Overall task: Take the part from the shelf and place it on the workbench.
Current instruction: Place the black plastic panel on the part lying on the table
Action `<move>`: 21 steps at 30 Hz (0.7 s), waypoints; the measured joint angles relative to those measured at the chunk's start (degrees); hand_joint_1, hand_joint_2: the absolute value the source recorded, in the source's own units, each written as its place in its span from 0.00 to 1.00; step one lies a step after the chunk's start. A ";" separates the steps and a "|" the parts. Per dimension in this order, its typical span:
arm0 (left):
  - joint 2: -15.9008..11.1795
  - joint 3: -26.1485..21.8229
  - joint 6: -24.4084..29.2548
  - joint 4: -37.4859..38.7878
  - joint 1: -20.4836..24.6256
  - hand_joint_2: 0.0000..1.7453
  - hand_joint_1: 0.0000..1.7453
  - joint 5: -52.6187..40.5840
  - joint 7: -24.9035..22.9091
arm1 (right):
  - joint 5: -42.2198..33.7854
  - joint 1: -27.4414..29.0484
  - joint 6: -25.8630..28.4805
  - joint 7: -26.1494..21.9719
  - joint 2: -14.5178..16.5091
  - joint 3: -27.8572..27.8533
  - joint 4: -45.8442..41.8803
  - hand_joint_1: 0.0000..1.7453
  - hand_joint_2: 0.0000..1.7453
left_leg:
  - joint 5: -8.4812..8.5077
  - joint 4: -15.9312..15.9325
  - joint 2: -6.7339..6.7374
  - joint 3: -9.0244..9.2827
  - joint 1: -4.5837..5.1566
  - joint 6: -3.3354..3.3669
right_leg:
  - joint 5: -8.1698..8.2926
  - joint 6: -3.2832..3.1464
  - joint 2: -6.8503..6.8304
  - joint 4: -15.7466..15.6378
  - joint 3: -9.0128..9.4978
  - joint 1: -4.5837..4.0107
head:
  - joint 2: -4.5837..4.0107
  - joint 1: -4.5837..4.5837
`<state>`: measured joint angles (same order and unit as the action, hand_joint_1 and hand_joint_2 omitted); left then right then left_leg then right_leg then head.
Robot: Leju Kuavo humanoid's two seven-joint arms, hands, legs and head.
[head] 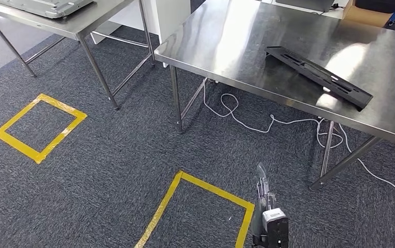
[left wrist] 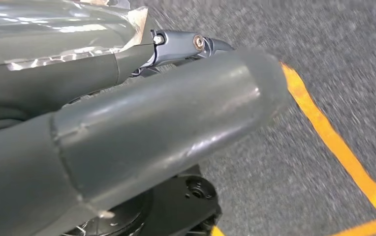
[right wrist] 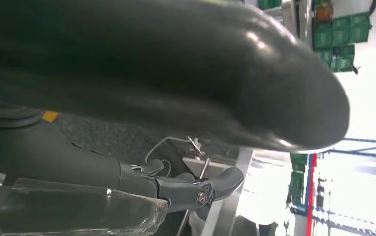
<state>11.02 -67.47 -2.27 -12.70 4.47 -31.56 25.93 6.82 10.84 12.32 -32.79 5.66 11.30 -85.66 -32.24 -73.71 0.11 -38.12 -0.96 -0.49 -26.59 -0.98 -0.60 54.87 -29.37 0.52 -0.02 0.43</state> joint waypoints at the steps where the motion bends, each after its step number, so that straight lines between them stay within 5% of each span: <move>1: -0.01 0.00 0.01 -0.01 0.00 0.00 0.00 0.01 0.02 | 0.04 -0.01 -0.12 0.03 0.00 0.00 -0.01 0.00 0.00 | 1.49 3.39 -0.01 2.80 -0.03 0.19 | 0.21 0.16 0.00 0.25 -0.45 0.01 | 0.00 0.00; 3: -0.06 0.00 0.18 -0.03 0.02 0.00 0.00 -0.20 0.16 | 0.06 -0.08 -0.16 0.08 0.00 0.00 -0.04 0.00 0.00 | 2.86 11.83 -0.04 8.77 0.08 0.73 | 0.49 0.47 -0.02 0.85 -1.19 -0.25 | 0.00 -0.01; 5: -0.11 0.01 0.45 -0.04 0.05 0.00 0.00 -0.67 0.39 | 0.05 -0.11 -0.14 0.10 0.00 0.00 -0.11 0.00 0.00 | 2.60 16.22 -0.05 11.18 0.33 1.20 | 0.94 1.15 -0.09 1.25 -1.85 -0.53 | 0.00 0.00; 8: -0.09 0.02 0.58 -0.04 0.10 0.00 0.00 -0.95 0.58 | 0.03 -0.04 -0.05 0.11 -0.04 0.00 -0.25 0.00 0.00 | 2.85 17.94 0.16 10.69 0.15 2.25 | 0.88 2.24 -0.07 2.36 -3.37 -0.69 | 0.00 -0.02; 12: -0.13 0.02 0.57 -0.04 0.09 0.00 0.00 -1.34 0.62 | -0.22 0.52 0.27 0.34 -0.11 -0.02 -0.52 0.00 0.00 | 4.33 18.29 0.39 9.05 0.23 3.60 | -5.86 1.81 0.28 15.52 -8.92 -0.29 | 0.00 -0.36; 14: -0.16 0.02 0.57 -0.04 0.08 0.00 0.00 -1.63 0.57 | -0.28 0.98 0.53 0.60 -0.14 -0.03 -0.62 0.00 0.00 | 4.81 18.16 0.41 8.38 0.30 3.51 | -6.85 2.34 0.31 18.78 -9.50 -0.04 | 0.00 -0.41; 15: -0.17 0.03 0.61 -0.04 0.08 0.00 0.00 -1.77 0.48 | -0.29 1.15 0.66 0.73 -0.15 -0.04 -0.75 0.00 0.00 | 4.97 18.07 0.41 8.17 0.31 3.40 | -6.01 2.86 0.31 16.89 -8.04 0.10 | 0.00 -0.43; 18: -0.17 0.09 0.99 -0.04 0.11 0.00 0.00 -2.16 -0.08 | -0.21 1.34 0.96 1.46 -0.14 -0.09 -1.65 0.00 0.00 | 5.16 17.50 0.41 7.67 0.47 2.94 | -2.51 3.85 0.32 4.53 -0.88 0.35 | 0.00 -0.41; 21: -0.17 0.20 1.24 -0.04 0.16 0.00 0.00 -2.34 -0.39 | -0.09 1.44 1.04 2.04 -0.09 -0.24 -2.32 0.00 0.00 | 5.36 16.99 0.43 7.02 0.75 2.20 | -2.01 3.42 0.38 1.15 0.64 0.04 | 0.00 -0.28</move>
<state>10.84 -67.28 -1.04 -12.74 4.64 -33.90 25.53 6.73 12.28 13.37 -30.75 5.57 11.06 -87.98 -26.88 -56.72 0.54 -31.10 -0.21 1.71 -28.60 2.43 -0.23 56.02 -28.72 0.57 -0.02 0.15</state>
